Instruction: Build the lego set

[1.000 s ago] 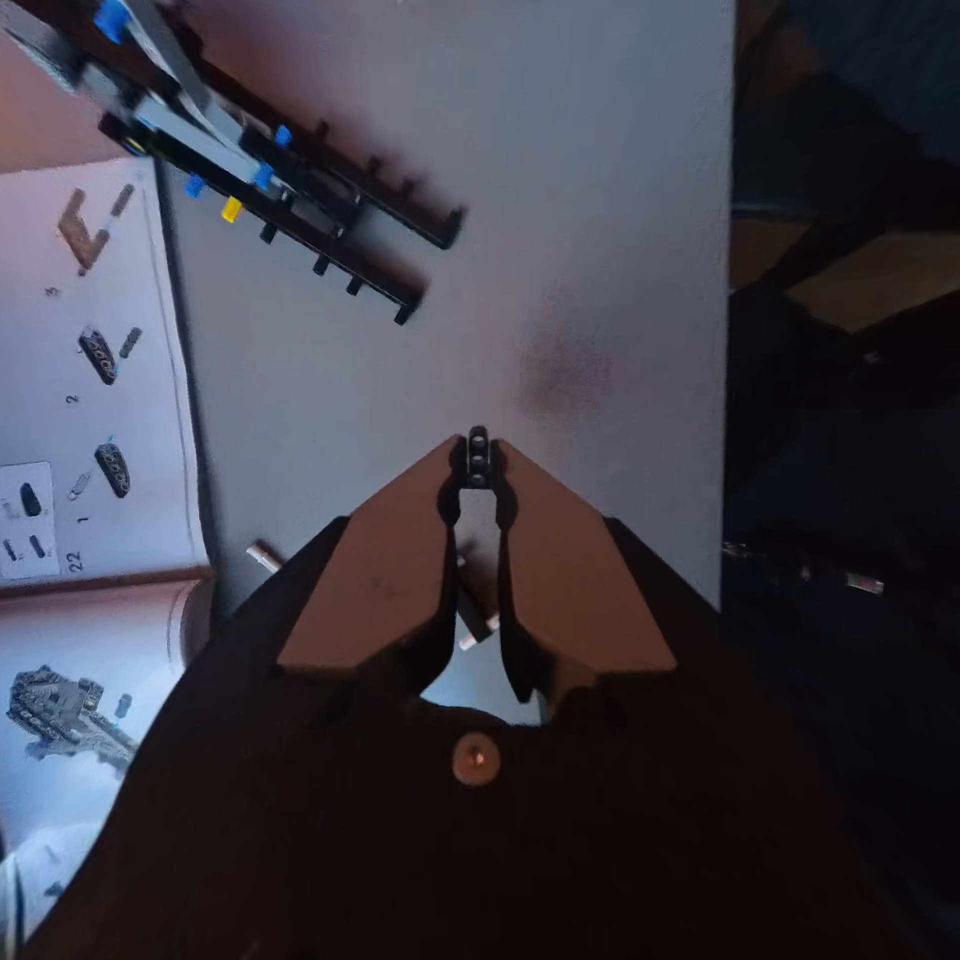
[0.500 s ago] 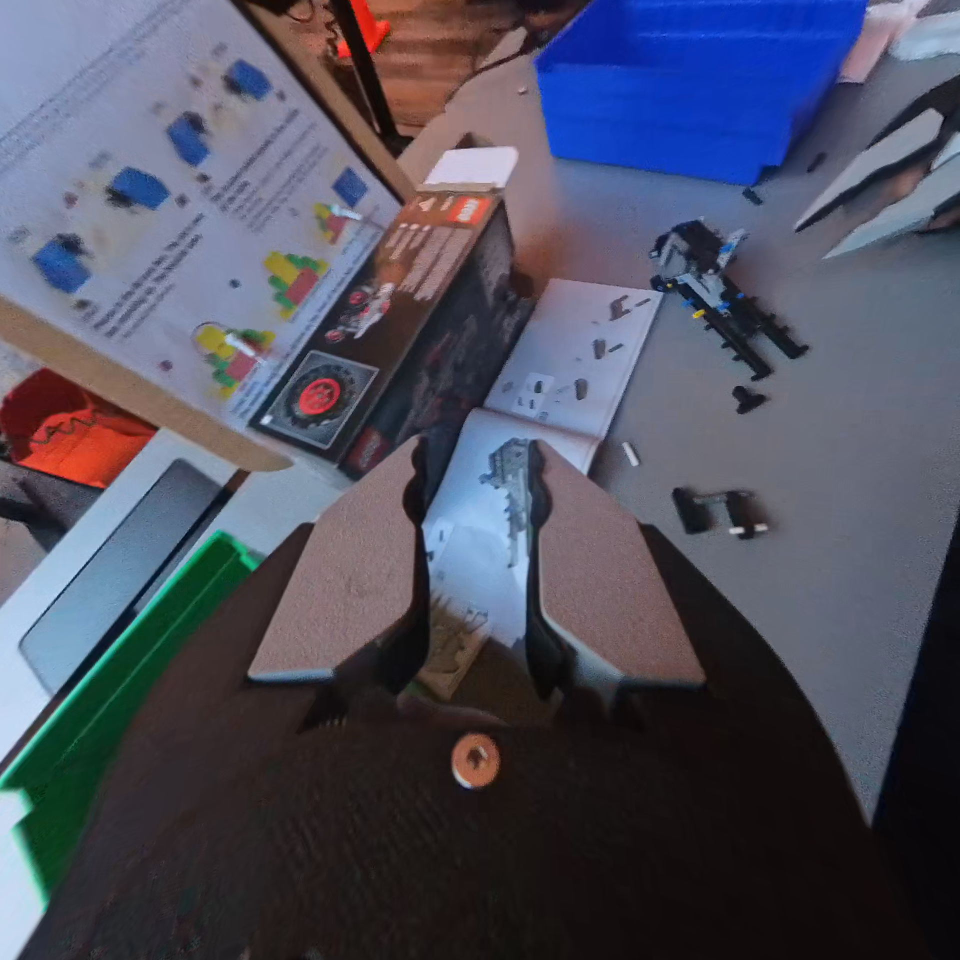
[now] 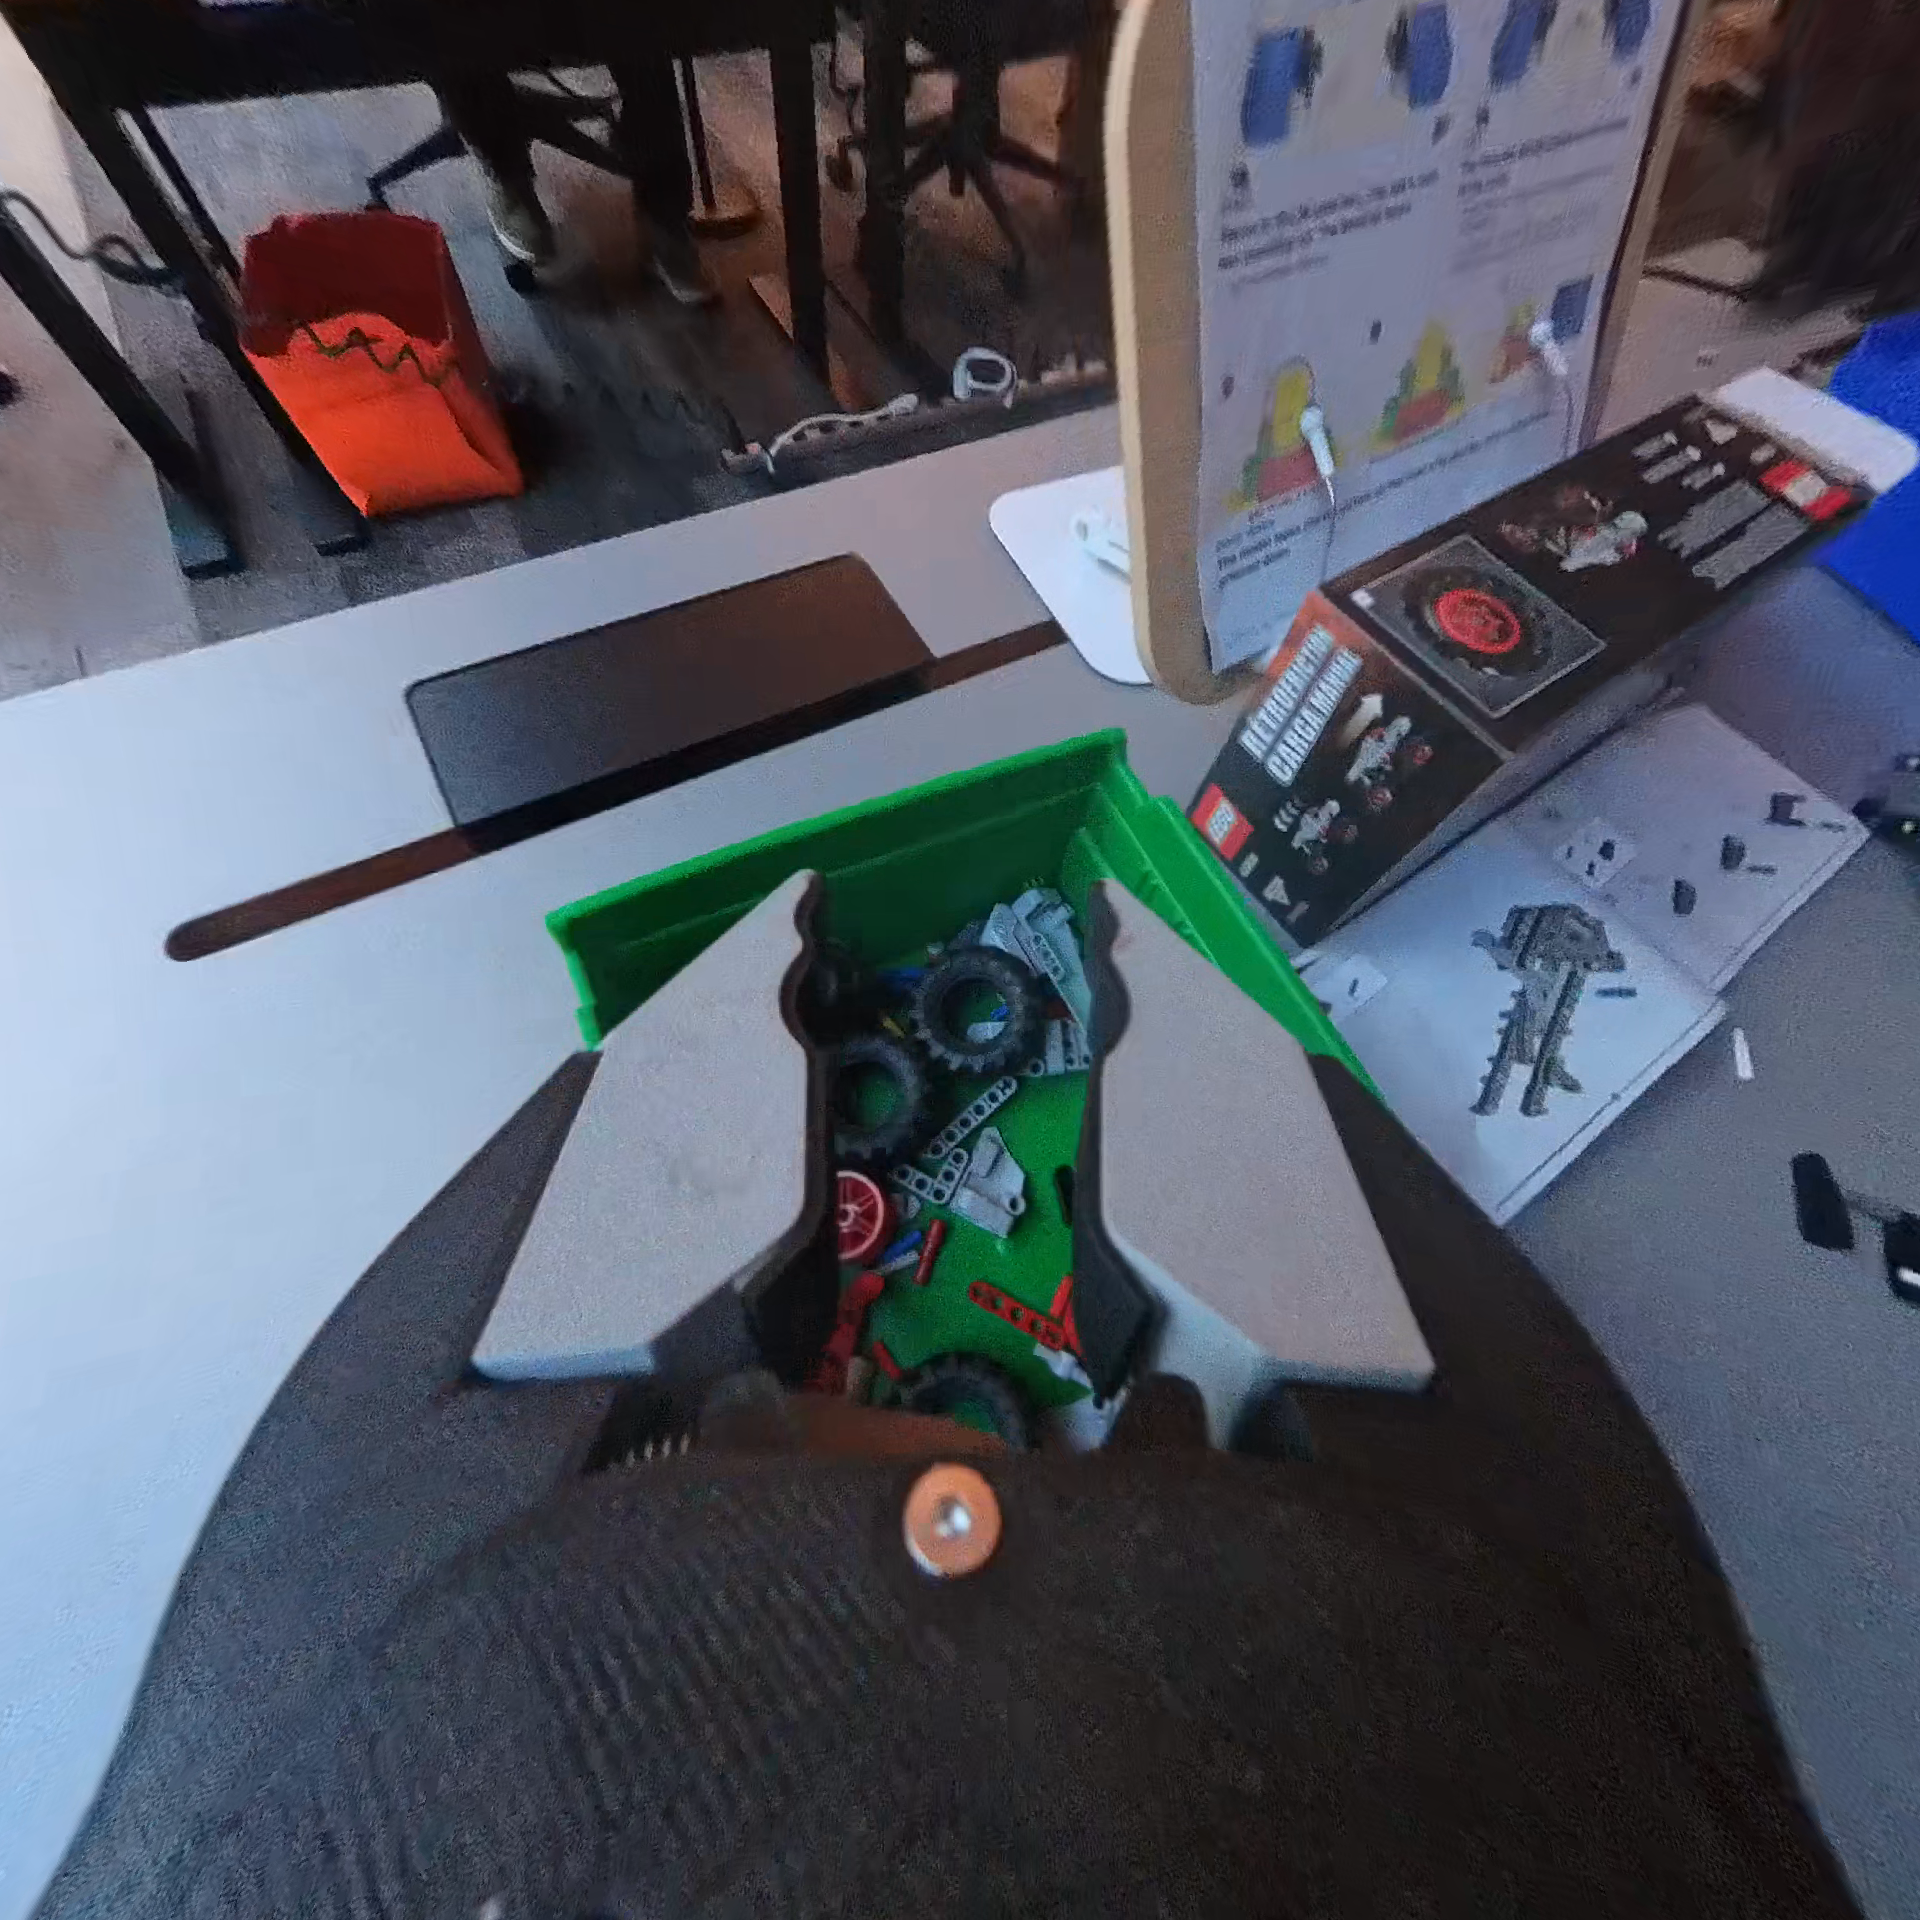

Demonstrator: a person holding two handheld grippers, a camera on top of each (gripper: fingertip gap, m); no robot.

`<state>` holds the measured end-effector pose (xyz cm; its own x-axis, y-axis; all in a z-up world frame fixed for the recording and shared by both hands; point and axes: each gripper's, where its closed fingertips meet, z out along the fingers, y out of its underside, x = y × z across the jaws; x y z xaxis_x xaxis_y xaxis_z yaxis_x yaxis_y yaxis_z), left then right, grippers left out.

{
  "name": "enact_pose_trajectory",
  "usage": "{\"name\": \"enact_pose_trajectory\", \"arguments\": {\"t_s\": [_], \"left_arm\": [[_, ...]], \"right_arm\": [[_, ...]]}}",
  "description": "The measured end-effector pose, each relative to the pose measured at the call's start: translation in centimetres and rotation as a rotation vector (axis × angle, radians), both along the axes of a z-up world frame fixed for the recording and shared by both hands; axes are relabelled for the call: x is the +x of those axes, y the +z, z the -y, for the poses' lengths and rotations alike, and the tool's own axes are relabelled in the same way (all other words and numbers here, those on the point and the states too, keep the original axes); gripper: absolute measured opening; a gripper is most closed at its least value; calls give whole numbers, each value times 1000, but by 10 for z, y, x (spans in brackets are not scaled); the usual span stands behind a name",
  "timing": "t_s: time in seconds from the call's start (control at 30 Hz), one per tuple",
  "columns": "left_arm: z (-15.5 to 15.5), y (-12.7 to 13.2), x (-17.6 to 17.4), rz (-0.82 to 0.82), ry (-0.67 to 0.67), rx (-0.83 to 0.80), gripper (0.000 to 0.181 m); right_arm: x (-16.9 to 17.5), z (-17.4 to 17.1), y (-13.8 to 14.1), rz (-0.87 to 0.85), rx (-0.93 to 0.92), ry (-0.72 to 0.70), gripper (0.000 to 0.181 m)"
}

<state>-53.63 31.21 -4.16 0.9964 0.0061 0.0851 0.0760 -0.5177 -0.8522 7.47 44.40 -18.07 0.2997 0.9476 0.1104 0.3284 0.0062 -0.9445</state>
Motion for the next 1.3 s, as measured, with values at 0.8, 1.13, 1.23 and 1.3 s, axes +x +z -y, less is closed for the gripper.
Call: {"name": "enact_pose_trajectory", "arguments": {"t_s": [0.8, 1.13, 1.23, 1.3], "left_arm": [[-19, 0, 29, -102, -61, 17, 52], [-26, -7, 34, -122, -91, -7, 52], [-27, -9, 32, -105, -85, -7, 52], [-27, -11, 31, -91, -84, -14, 52]], "right_arm": [[13, -16, 14, -78, 53, -120, 48], [16, -22, 14, -79, 51, -155, 49], [17, -24, 16, -86, 58, -164, 50], [19, -25, 17, -93, 63, -172, 50]]}}
